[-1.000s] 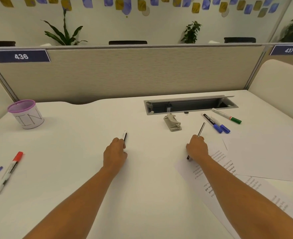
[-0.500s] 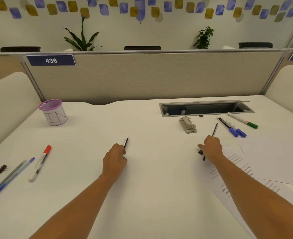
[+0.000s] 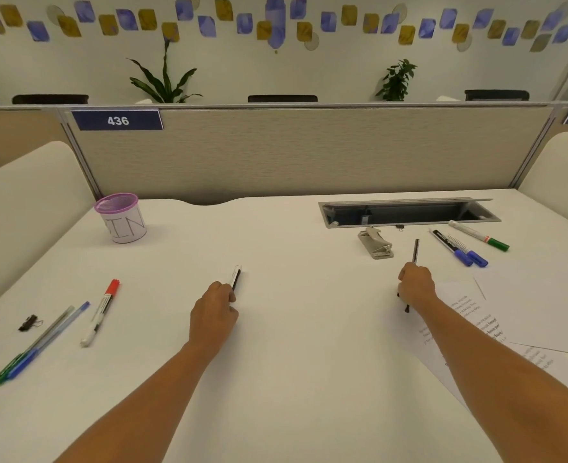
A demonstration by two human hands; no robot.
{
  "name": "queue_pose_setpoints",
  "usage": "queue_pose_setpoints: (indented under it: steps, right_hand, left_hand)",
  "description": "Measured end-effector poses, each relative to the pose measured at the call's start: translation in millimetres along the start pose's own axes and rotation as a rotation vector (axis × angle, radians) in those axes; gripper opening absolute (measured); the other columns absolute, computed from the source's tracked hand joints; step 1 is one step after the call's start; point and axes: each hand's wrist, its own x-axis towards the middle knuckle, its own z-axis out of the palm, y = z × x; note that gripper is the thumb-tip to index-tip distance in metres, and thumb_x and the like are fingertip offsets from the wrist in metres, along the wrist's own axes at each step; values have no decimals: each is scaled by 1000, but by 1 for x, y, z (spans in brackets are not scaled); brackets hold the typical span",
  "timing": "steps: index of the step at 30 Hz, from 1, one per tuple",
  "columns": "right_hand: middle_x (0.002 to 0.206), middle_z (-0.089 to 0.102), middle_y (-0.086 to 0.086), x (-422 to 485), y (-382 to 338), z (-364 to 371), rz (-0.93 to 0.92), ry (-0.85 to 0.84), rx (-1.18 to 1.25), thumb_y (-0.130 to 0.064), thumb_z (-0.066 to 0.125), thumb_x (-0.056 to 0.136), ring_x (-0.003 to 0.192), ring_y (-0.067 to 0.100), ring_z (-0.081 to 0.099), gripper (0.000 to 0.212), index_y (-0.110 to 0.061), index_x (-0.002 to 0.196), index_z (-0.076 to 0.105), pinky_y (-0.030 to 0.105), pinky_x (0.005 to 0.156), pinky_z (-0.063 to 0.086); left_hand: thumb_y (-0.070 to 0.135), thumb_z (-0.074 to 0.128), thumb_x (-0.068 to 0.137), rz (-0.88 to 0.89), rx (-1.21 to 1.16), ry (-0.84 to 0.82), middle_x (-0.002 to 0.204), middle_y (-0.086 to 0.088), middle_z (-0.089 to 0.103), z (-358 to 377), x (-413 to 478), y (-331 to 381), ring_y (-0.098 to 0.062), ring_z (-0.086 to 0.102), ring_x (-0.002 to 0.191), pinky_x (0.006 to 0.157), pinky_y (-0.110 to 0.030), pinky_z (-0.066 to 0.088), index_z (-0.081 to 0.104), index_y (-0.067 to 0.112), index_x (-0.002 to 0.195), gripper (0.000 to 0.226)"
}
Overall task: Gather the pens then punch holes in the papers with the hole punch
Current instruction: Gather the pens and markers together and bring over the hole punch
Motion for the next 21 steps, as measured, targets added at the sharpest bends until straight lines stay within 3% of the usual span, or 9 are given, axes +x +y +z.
queue_pose_setpoints:
  steps: [4,8,11,15,21]
  right_hand:
    - [119,55,23,-13,-33,-4,-45,25,164,4,53,87,106,33,56,25,4,113,54,34,89,49]
    - [109,56,20,-44,-97,12,-195,-60,328,6,54,87,76,23,58,19,1,106,57,22,60,47]
    - [101,48,12,-74,-150,34,-269,-196,408,4,55,87,88,30,63,18,-1,105,57,25,66,50]
    - [89,44,7,-120,-209,75,-376,-368,446,6,55,86,77,26,55,18,-2,102,58,36,78,55]
    - [102,43,12,-183,-275,124,-482,-544,426,4,55,86,80,27,58,20,-7,103,57,36,82,53]
  left_hand:
    - [-5,53,77,-18,-15,27,89,-3,52,-11,-7,-16,-31,59,81,69,-35,46,51,16,81,21]
    - [-3,53,79,-43,3,51,94,-4,55,-28,-14,-41,-30,60,82,72,-37,48,53,14,84,18]
    - [-1,52,81,-57,54,73,99,-6,57,-45,-20,-64,-29,60,80,71,-36,49,58,8,93,16]
    - [-3,53,80,-87,87,114,97,-7,59,-69,-28,-98,-30,59,75,66,-36,48,59,5,91,16]
    - [-2,50,86,-158,157,156,105,-5,58,-98,-43,-146,-26,59,76,67,-33,49,59,6,97,16]
